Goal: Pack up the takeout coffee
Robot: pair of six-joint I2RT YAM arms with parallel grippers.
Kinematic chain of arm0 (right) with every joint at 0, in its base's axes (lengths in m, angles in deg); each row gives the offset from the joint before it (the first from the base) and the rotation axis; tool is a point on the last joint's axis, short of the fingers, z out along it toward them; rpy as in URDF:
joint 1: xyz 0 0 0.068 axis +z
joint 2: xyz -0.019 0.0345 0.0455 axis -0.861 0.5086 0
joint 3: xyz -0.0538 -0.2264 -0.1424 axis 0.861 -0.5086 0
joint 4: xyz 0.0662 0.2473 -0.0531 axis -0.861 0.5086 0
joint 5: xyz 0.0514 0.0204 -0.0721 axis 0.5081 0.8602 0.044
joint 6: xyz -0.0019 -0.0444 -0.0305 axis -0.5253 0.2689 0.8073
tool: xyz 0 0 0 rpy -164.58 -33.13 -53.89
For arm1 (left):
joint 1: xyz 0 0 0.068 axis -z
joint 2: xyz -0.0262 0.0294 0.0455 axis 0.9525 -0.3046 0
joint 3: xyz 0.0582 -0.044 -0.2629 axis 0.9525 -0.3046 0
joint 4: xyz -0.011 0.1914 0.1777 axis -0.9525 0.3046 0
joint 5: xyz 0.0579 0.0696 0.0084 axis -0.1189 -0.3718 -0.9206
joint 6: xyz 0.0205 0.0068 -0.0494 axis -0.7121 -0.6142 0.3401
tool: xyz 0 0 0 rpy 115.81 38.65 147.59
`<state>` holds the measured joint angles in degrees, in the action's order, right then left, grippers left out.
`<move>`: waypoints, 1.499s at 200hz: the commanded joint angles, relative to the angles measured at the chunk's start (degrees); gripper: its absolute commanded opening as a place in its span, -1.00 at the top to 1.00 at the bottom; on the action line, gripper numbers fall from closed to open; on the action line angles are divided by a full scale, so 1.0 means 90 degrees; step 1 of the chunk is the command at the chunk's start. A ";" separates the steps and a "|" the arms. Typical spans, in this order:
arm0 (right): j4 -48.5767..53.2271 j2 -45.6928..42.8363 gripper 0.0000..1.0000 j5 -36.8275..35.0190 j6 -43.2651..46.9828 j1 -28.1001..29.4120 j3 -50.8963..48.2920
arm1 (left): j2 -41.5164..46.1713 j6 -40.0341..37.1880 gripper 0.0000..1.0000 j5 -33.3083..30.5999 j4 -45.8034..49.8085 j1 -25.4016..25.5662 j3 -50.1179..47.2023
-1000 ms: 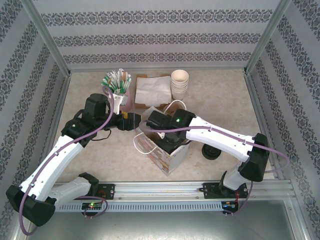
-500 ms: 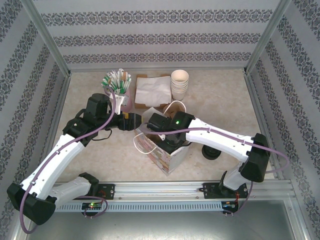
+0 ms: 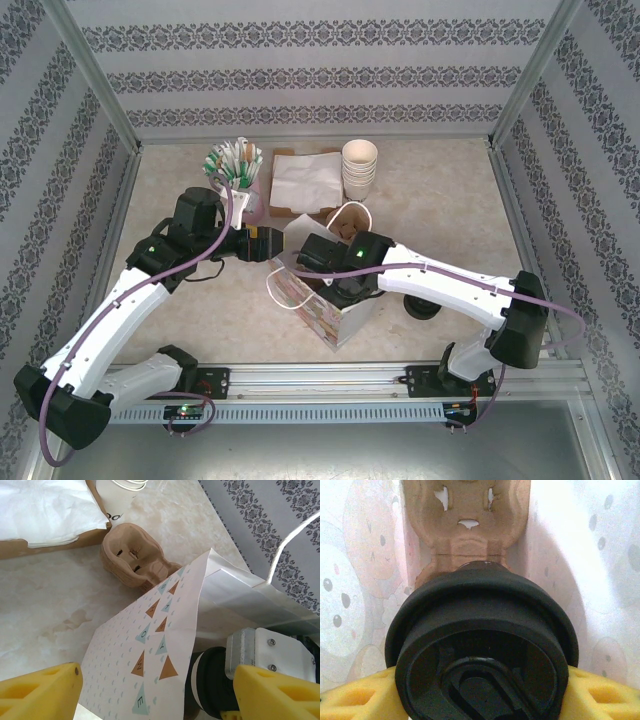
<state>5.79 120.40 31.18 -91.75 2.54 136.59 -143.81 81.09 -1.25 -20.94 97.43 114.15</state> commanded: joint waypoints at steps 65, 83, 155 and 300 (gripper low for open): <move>-0.0150 0.0636 -0.07 0.0285 -0.0346 0.0052 -0.1070 | -0.0075 -0.0164 -0.58 -0.0113 0.0161 0.0118 0.0070; -0.0202 0.0701 -0.06 0.0327 -0.0370 0.0066 -0.1151 | -0.0087 -0.0165 -0.58 -0.0112 0.0172 0.0128 0.0071; -0.0352 0.0350 -0.06 0.0268 -0.0452 0.0072 -0.0915 | -0.0092 -0.0141 -0.58 -0.0161 0.0172 0.0154 0.0081; -0.0979 -0.0619 -0.06 -0.0213 -0.0604 0.0065 -0.0651 | -0.0121 -0.0093 -0.57 -0.0211 0.0181 0.0204 0.0083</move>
<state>-0.24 115.35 30.02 -95.86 3.05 132.43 -144.35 81.07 -2.70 -20.46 98.57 114.15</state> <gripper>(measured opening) 0.643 0.788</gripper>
